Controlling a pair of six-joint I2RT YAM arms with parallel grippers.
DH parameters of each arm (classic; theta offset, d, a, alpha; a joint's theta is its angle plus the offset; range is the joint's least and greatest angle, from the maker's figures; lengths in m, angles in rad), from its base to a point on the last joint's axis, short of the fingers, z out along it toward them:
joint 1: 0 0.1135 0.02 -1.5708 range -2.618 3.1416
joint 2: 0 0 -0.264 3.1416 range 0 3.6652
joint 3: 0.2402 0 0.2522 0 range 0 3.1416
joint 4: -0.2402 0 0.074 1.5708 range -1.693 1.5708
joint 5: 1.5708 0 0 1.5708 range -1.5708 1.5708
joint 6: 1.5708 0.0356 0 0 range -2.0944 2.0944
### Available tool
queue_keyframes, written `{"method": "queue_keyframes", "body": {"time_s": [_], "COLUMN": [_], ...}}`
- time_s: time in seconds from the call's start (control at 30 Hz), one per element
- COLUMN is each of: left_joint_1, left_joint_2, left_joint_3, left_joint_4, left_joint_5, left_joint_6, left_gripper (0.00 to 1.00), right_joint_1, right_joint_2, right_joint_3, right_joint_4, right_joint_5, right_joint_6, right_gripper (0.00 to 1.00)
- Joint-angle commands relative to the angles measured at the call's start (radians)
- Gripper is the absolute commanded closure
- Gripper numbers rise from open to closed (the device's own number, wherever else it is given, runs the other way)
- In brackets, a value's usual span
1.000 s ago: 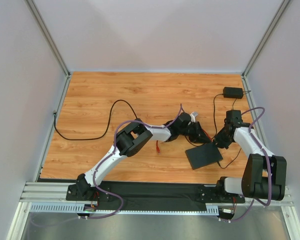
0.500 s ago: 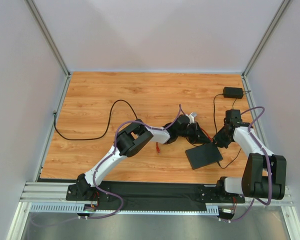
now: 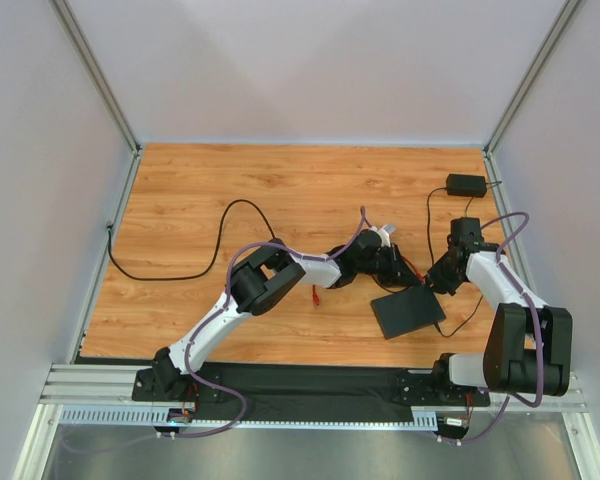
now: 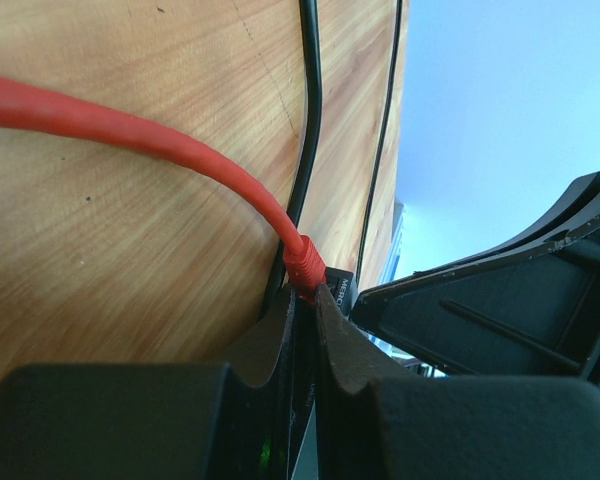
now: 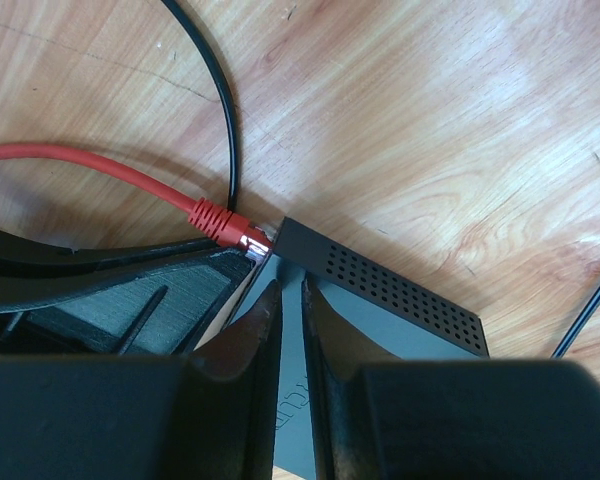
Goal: Pull the plug from the switch port
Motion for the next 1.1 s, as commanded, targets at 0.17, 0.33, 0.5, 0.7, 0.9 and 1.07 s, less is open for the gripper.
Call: {"method": "queue_keyframes", "body": {"time_s": [0.17,0.33,0.5,0.7,0.9,1.07], "left_joint_1": [0.044,0.045,0.044,0.047,0.047,0.038], "left_joint_2": [-0.015,-0.017,0.006,0.009,0.011,0.017], "left_joint_3": [-0.023,-0.031,-0.026,-0.034,-0.048,-0.006], "left_joint_4": [0.078,0.088,0.093,0.101,0.109,0.053], "left_joint_5": [-0.095,-0.084,-0.065,-0.053,-0.036,-0.038], "left_joint_6": [0.029,0.012,-0.02,-0.048,-0.076,-0.041], "left_gripper": [1.0,1.0,1.0,0.65,0.55,0.63], "right_joint_1": [0.006,0.006,0.006,0.006,0.006,0.006], "right_joint_2": [0.121,0.124,0.11,0.109,0.103,0.083], "right_joint_3": [-0.09,-0.087,-0.09,-0.09,-0.093,-0.103], "right_joint_4": [-0.05,-0.055,-0.051,-0.047,-0.047,-0.048], "right_joint_5": [0.116,0.117,0.116,0.107,0.098,0.095], "right_joint_6": [0.005,0.007,0.005,-0.001,-0.002,0.01], "right_gripper": [0.85,0.85,0.85,0.85,0.85,0.85]}}
